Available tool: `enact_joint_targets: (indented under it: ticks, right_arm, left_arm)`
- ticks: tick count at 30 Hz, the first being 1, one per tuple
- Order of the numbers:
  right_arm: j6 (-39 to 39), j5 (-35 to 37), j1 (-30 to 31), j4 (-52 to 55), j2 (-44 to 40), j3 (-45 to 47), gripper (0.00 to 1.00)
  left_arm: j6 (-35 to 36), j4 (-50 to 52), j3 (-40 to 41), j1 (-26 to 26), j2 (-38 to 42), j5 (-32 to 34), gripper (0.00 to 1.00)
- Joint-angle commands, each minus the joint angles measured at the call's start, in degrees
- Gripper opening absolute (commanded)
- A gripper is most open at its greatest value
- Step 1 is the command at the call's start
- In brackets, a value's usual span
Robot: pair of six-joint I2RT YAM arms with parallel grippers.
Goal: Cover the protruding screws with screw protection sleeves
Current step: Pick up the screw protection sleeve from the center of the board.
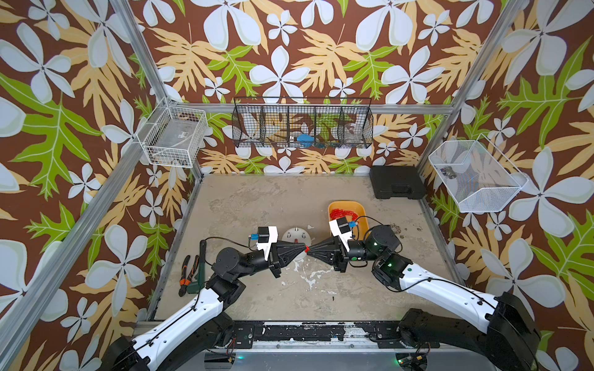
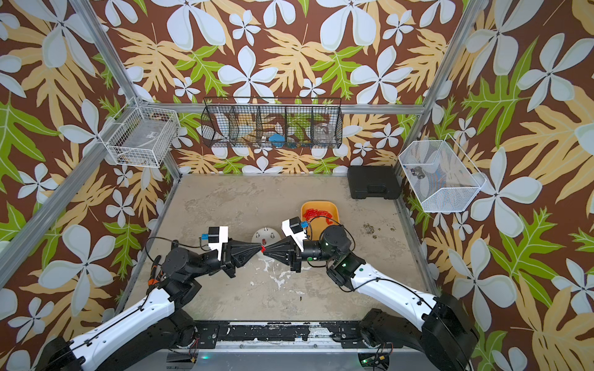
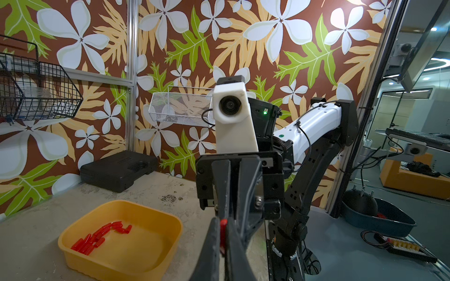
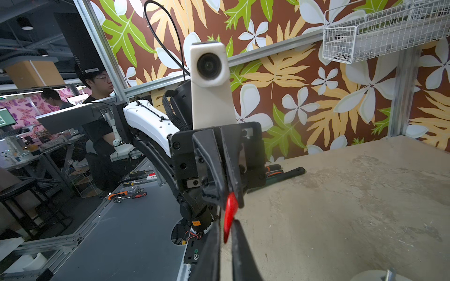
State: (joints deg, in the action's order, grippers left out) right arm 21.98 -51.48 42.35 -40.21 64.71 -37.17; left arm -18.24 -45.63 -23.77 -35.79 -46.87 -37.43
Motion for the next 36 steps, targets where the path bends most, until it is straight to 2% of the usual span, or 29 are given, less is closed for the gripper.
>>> enact_joint_targets:
  ticks: [1, 3, 4, 5, 7, 9, 13, 15, 24, 28, 34, 36]
  right_arm:
    - [-1.1, 4.3, -0.9, -3.0, -3.5, 2.1, 0.38]
    - [-2.5, 10.7, -1.6, -5.5, -7.8, 5.7, 0.48]
    - [-5.7, 13.8, -1.4, -5.4, -9.9, 7.4, 0.55]
    - [-9.0, 16.9, -0.5, -5.1, -11.6, 8.7, 0.57]
    - [-20.5, 28.1, 4.6, -1.1, -14.8, 10.7, 0.59]
    - [-29.2, 42.3, 11.5, 0.7, -15.4, 11.2, 0.60]
    - [-31.9, 55.5, 15.4, -6.1, -13.9, 13.4, 0.61]
    - [-33.4, 58.9, 16.5, -9.0, -12.2, 13.7, 0.61]
    - [-32.1, 54.2, 16.8, -13.5, -6.2, 11.1, 0.58]
    - [-32.0, 50.5, 16.9, -11.3, -4.7, 9.0, 0.52]
    - [-31.1, 42.4, 16.9, -11.8, -3.5, 9.1, 0.53]
    - [-30.7, 42.1, 16.9, -12.2, -2.9, 9.1, 0.54]
  left_arm:
    - [-1.6, 1.7, -1.6, 0.0, 0.1, 3.3, 0.00]
    - [-2.3, 5.4, -3.1, 0.0, 0.1, 5.9, 0.00]
    - [-2.9, 6.7, -3.7, 0.1, 0.0, 6.8, 0.00]
    - [-3.5, 7.0, -3.9, 0.0, -0.1, 7.3, 0.00]
    - [-5.9, 6.7, -3.8, 0.0, -0.5, 8.7, 0.00]
    - [-6.8, 6.1, -3.6, 0.0, -1.1, 8.5, 0.00]
    - [-8.5, 4.7, -2.7, -0.1, -1.0, 9.8, 0.00]
    - [-9.0, 4.2, -2.5, -0.1, -0.8, 9.9, 0.00]
    - [-9.3, 2.6, -1.7, -0.3, -1.5, 9.5, 0.00]
    - [-9.1, 1.9, -1.4, -0.3, -1.9, 9.6, 0.00]
    - [-8.4, 2.0, -1.3, -0.4, -1.6, 10.3, 0.00]
    - [-8.2, 1.9, -1.3, -0.4, -1.6, 10.0, 0.00]
